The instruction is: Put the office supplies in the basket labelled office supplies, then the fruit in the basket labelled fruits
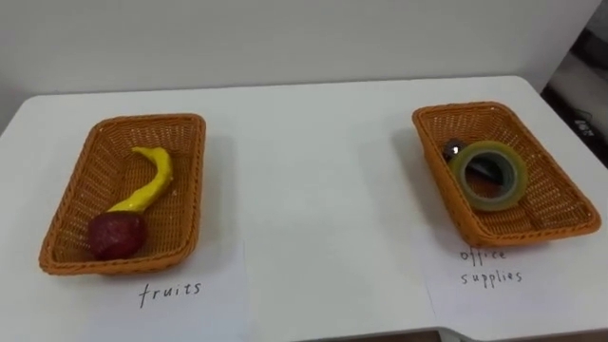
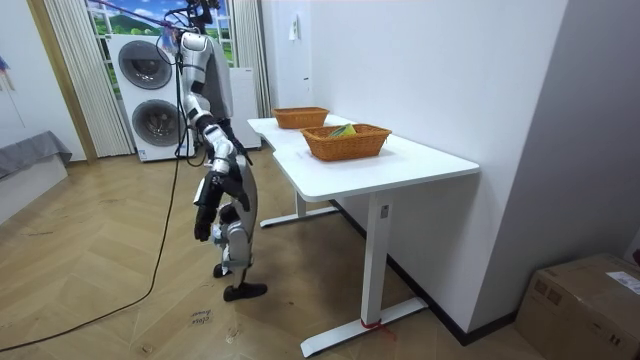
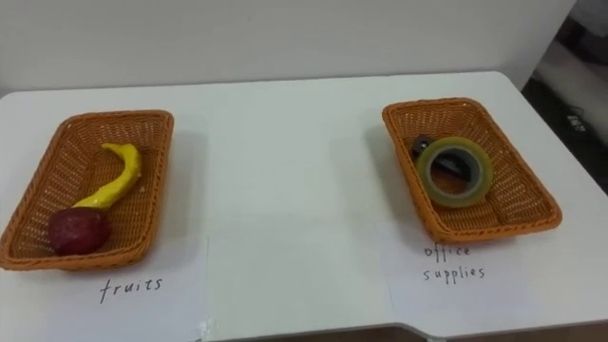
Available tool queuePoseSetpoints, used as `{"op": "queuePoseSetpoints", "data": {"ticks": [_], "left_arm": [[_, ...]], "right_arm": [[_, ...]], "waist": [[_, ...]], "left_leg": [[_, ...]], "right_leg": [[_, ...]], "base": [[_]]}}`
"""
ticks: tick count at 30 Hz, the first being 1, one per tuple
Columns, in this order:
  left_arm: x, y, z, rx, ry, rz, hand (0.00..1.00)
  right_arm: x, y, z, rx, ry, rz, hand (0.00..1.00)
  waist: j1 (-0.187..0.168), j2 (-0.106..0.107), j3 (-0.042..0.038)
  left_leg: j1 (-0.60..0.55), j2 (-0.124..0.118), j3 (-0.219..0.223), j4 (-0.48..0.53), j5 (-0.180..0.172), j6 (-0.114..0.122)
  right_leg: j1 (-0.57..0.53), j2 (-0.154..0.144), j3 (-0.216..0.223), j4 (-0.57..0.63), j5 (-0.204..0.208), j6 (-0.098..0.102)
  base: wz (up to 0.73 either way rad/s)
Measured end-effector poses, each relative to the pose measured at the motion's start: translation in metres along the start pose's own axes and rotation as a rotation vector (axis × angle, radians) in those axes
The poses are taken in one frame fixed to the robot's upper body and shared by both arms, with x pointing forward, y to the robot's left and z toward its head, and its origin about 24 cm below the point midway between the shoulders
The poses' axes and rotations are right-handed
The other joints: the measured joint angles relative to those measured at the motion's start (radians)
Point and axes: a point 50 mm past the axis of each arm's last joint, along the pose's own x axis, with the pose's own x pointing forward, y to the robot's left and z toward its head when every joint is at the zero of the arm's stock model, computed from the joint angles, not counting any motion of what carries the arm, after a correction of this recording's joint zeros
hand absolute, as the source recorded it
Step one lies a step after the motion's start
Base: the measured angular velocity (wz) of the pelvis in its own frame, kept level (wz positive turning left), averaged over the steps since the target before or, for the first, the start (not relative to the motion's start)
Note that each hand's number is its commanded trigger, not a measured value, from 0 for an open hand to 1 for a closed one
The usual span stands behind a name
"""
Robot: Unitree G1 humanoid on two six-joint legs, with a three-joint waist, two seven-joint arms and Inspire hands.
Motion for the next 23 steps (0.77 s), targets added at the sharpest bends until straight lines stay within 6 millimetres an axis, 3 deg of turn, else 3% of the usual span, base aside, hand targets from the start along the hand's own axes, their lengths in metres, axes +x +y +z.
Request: {"op": "queuePoseSetpoints", "data": {"ticks": [7, 11, 13, 17, 23], "left_arm": [[-0.002, -0.010, -0.008, -0.012, 0.040, -0.050, 0.00], [-0.003, -0.015, -0.011, -0.003, 0.058, -0.082, 0.00], [-0.002, -0.017, -0.012, 0.001, 0.073, -0.094, 0.00], [-0.002, -0.017, -0.013, -0.004, 0.079, -0.094, 0.00], [-0.001, -0.022, -0.011, -0.017, 0.094, -0.100, 0.00]], "right_arm": [[0.017, -0.030, -0.041, -0.168, 0.126, -0.020, 0.00], [0.019, -0.040, -0.062, -0.302, 0.193, 0.078, 0.00], [0.019, -0.046, -0.073, -0.459, 0.211, 0.183, 0.00], [0.013, -0.038, -0.084, -0.668, 0.220, 0.371, 0.00], [0.000, -0.025, -0.103, -1.070, 0.201, 0.595, 0.00]], "waist": [[0.004, 0.007, 0.0005], [0.007, 0.013, 0.0007], [0.028, 0.016, 0.0013], [0.040, 0.021, 0.0019], [0.085, 0.020, 0.0023]], "left_leg": [[-0.001, 0.000, -0.004, 0.002, -0.003, -0.001], [0.003, 0.000, -0.004, 0.004, -0.006, -0.002], [0.010, 0.001, -0.004, 0.004, -0.010, -0.002], [0.011, 0.001, -0.003, 0.004, -0.010, -0.002], [0.013, 0.001, -0.002, 0.003, -0.010, -0.002]], "right_leg": [[0.001, 0.000, -0.003, -0.001, -0.002, 0.000], [0.001, 0.000, -0.003, -0.001, -0.007, 0.000], [0.003, 0.001, -0.002, -0.001, -0.009, 0.000], [0.002, 0.001, -0.004, -0.001, -0.009, 0.000], [0.005, -0.001, -0.014, -0.003, -0.008, -0.001]], "base": [[0.00], [0.00], [0.00], [0.00], [0.00]]}}
